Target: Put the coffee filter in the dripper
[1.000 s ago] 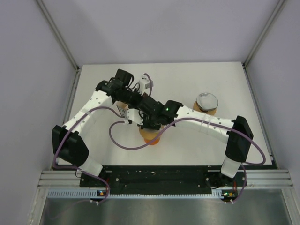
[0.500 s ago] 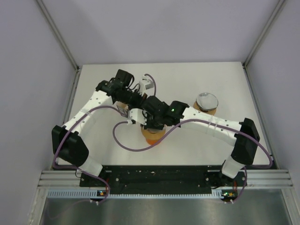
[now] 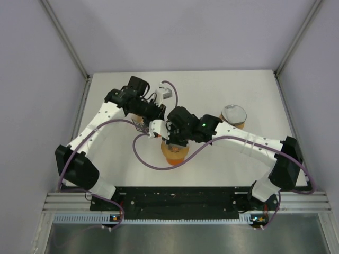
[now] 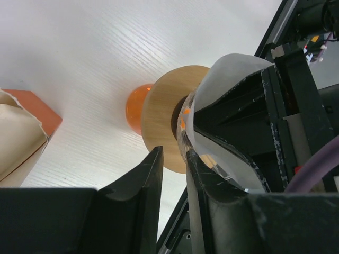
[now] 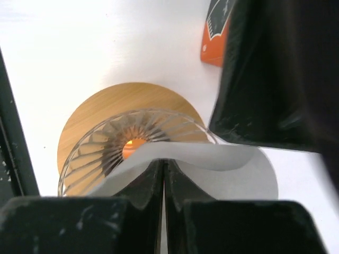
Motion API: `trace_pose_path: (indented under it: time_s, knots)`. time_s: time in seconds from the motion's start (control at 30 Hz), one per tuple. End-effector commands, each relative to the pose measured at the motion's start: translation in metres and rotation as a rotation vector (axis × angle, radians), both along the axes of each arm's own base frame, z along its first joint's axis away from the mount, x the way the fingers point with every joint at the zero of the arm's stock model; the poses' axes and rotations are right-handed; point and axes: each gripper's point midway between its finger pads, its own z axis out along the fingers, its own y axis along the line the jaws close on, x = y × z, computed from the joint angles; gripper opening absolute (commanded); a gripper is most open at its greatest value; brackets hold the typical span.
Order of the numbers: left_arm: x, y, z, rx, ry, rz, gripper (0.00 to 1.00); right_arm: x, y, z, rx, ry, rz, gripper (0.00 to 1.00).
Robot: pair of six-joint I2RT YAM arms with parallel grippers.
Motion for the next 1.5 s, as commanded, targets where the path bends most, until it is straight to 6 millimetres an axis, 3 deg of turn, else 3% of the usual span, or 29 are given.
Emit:
trace_pose_path:
  time_s: [0.0,0.17,0.33,0.63,0.73,0.83,1.03,1.17,1.47]
  knots:
    - [0.011,-0.001,0.058,-0.137,-0.123,0.045,0.34,-0.011,0.005,0.003,0.057,0.029,0.073,0.00]
    - [0.005,-0.007,0.067,-0.202,-0.099,0.018,0.49,-0.019,0.005,-0.014,0.033,0.070,0.115,0.00]
    - [-0.004,-0.016,0.057,-0.192,-0.085,-0.024,0.59,-0.017,0.007,-0.024,0.012,0.081,0.128,0.00]
    - [-0.013,-0.016,0.017,-0.101,-0.012,-0.034,0.57,-0.012,0.009,-0.023,0.012,0.074,0.124,0.00]
    - [-0.008,-0.015,0.011,-0.075,-0.017,-0.024,0.45,-0.011,0.011,-0.019,0.018,0.064,0.122,0.00]
    - [-0.008,-0.015,0.007,-0.056,-0.035,-0.034,0.39,-0.004,0.010,-0.009,0.027,0.031,0.086,0.00]
    - [-0.013,-0.015,0.001,-0.036,-0.049,-0.056,0.27,0.018,0.011,0.030,0.119,-0.081,0.000,0.00]
    - [-0.013,-0.014,0.000,-0.032,-0.051,-0.061,0.22,0.019,0.013,0.052,0.202,-0.110,0.005,0.00]
    - [-0.014,-0.012,0.006,-0.033,-0.078,-0.067,0.22,0.010,0.003,0.083,0.302,-0.156,0.034,0.00]
